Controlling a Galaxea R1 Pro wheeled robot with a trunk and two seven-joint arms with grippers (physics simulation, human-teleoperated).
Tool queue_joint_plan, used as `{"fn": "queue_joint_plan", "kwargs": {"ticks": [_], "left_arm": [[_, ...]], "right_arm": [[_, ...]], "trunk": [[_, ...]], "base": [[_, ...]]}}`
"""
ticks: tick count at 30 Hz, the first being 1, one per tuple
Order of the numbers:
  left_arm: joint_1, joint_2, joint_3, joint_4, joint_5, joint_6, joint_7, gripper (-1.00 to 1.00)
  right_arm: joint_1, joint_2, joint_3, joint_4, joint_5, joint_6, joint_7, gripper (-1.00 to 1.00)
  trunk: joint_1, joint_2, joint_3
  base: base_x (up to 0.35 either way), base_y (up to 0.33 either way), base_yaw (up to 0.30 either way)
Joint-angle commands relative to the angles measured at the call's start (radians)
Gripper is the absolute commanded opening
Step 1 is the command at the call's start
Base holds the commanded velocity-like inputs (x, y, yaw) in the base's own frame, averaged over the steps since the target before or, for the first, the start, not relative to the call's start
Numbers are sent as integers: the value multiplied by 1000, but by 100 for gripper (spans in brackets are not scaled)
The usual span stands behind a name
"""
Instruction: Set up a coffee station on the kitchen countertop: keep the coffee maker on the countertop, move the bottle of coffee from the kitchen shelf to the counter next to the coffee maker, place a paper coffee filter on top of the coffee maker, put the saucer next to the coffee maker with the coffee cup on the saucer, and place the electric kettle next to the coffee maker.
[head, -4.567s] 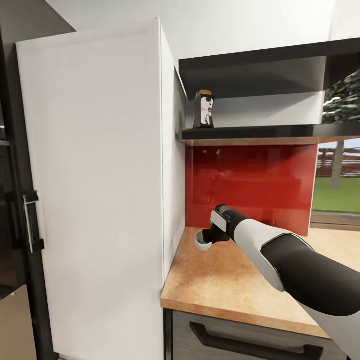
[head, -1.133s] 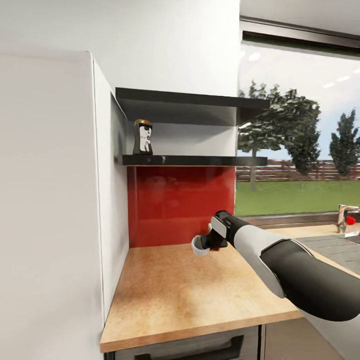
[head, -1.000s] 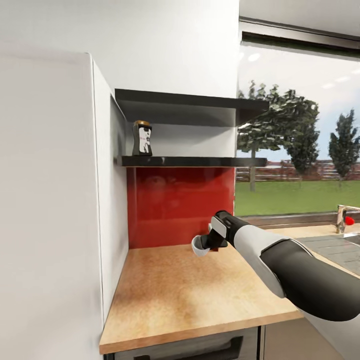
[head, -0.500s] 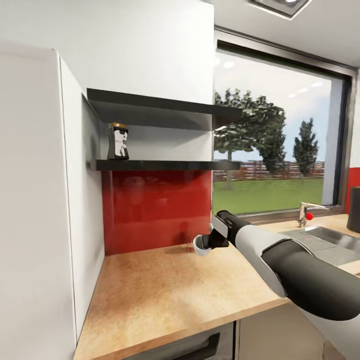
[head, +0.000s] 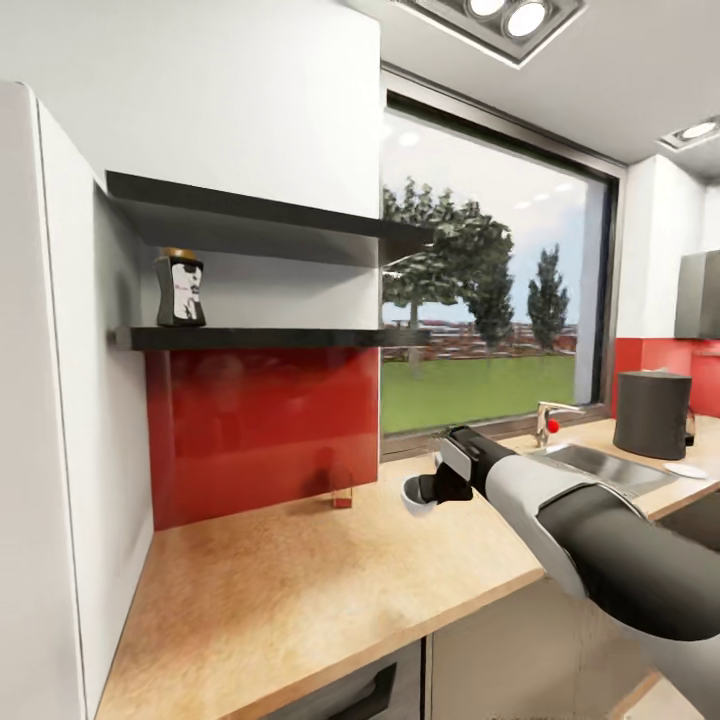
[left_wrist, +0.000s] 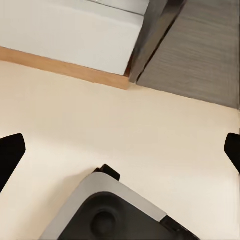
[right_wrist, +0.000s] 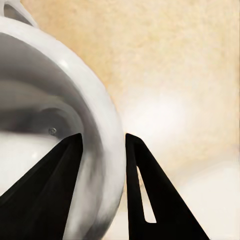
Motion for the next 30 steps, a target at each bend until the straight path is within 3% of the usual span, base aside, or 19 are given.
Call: {"fn": "queue_joint_plan", "kwargs": {"ticks": [1,9,15,24,30], "left_arm": [[1,0,2,-1,4,-2,-4,100],[1,-4,1,-1,3,-1,-3,100],[1,-6,1,0,-53,-2,-3,100],[1,-6,1,-1,-65,-1,-3,100],[1,-7,1,-1,-66,-2,-3,100]], "right_arm": [[0,-3,1,1,-12,0,-4,-100],[2,-48,1,1,-11,-5,8,-100],[18,-126,2,2,3,-7,68,-100],[65,-240,1,2,67,-26,154,-100],[103,-283,2,2,79,-52,161,-100]], "trunk": [[-4,7,3],[-34,63,28],[-57,105,47],[-92,168,75],[-115,210,94]], "base": [[0,0,-300],[0,0,-300],[0,0,-300],[0,0,-300],[0,0,-299]]}}
